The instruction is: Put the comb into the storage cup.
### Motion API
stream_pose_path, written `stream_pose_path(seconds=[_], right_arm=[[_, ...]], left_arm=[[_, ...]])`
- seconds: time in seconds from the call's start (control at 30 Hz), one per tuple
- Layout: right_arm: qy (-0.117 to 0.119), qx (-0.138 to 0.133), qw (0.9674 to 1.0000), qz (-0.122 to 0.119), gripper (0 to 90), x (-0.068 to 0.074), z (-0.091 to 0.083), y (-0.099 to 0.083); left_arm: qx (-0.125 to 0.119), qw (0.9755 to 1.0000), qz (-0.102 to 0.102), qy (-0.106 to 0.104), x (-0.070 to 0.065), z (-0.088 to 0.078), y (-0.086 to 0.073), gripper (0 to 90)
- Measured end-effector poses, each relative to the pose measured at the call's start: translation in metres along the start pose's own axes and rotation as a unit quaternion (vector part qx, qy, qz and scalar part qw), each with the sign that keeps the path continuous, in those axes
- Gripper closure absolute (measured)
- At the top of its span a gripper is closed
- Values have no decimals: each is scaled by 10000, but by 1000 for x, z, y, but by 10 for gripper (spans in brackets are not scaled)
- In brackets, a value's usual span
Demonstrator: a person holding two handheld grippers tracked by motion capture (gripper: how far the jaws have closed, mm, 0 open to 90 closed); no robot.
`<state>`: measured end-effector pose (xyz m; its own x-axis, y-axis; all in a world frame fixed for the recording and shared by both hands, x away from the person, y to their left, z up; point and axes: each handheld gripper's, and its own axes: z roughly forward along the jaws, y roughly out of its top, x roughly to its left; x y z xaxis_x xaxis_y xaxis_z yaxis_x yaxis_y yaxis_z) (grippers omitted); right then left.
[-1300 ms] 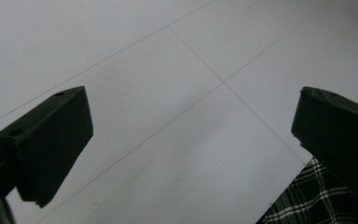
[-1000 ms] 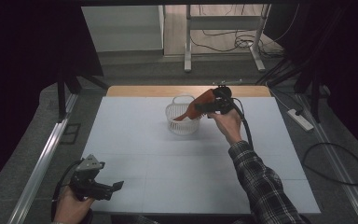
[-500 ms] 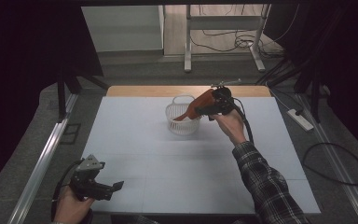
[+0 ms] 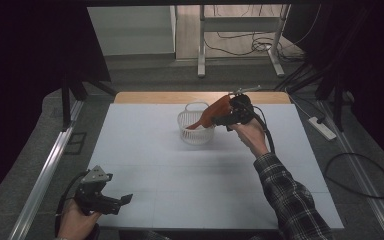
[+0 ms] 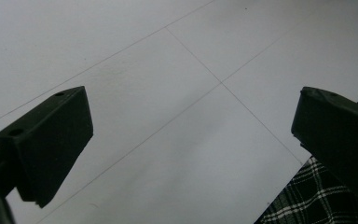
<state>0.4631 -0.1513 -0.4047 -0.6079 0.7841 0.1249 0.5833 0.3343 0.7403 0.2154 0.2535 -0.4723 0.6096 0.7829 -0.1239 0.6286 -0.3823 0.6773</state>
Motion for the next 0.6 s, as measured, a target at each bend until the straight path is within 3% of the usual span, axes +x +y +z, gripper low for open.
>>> stream_pose_path(seconds=[0.37, 0.6], right_arm=[[57, 42, 9997, -242, 0, 2, -9, -4], [156, 52, 9995, -267, 0, 3, -15, -7]], left_arm=[[-30, 10000, 4, -33, 0, 0, 0, 0], [-29, 10000, 14, -31, 0, 0, -1, 0]])
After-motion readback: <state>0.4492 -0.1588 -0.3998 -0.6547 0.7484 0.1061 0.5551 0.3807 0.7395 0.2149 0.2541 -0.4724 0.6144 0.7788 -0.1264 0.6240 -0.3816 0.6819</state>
